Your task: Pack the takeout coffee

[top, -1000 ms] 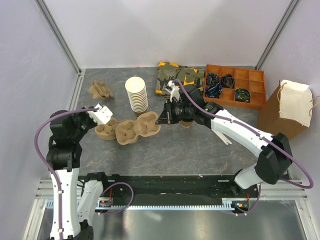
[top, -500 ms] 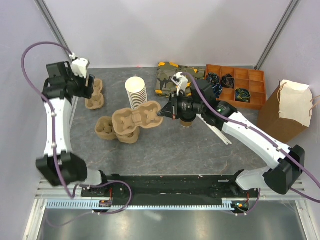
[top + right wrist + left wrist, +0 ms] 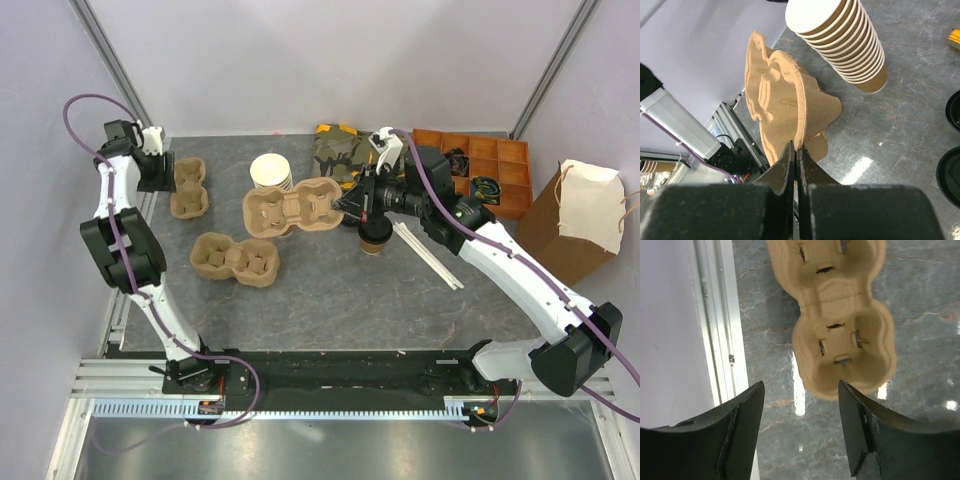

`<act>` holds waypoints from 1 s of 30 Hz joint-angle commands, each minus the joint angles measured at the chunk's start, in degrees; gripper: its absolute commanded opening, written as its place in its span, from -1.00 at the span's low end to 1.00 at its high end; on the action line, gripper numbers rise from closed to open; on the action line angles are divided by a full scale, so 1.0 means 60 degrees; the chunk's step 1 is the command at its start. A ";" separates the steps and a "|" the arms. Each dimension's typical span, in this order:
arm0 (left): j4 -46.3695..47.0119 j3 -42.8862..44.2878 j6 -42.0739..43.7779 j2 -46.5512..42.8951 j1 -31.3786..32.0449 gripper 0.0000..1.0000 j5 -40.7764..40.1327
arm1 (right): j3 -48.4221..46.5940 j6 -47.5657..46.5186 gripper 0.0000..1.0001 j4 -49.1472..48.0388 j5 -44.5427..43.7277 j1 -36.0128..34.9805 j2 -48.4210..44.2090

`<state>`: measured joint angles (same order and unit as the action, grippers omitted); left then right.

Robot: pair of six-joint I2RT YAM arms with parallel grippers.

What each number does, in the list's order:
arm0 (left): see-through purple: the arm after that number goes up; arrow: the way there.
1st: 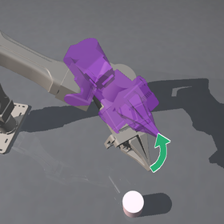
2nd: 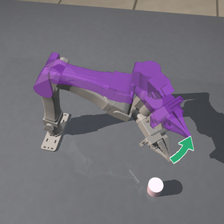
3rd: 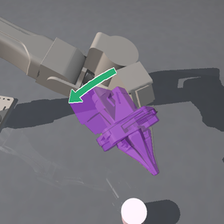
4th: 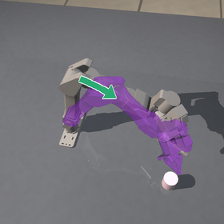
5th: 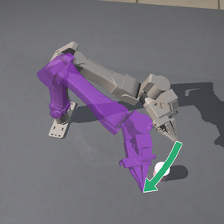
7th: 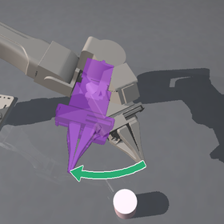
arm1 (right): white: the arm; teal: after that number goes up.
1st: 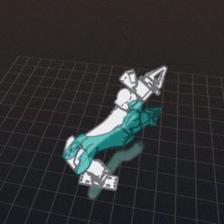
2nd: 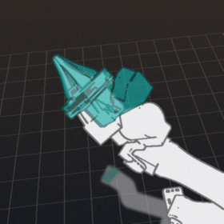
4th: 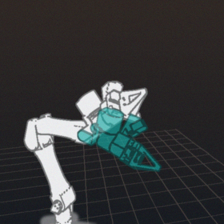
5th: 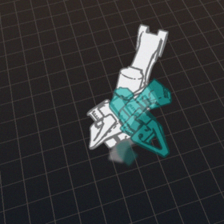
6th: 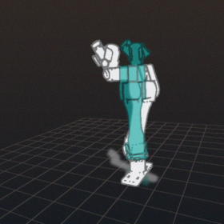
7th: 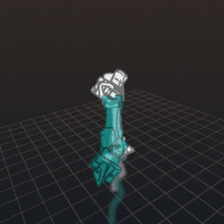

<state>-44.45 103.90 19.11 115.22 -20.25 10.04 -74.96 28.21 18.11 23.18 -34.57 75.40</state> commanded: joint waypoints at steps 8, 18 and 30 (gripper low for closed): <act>-0.0048 0.1698 -0.0403 0.2183 -0.0053 0.21 -0.0019 | -0.0617 -0.0101 -1.00 -0.0132 0.0121 0.0370 0.0119; -0.0092 0.1858 -0.0403 0.2595 -0.0111 -0.60 0.0493 | -0.0895 -0.0175 -1.00 0.0043 0.0209 0.0546 0.0164; -0.1146 0.0616 0.1310 -0.1722 -0.1048 -0.96 0.2910 | -0.0764 -0.0175 -1.00 0.0058 0.0136 0.0693 -0.0480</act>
<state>-48.88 109.89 20.82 118.58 -24.23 19.16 -77.91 27.62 19.46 23.68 -30.87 76.07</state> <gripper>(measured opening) 0.075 0.018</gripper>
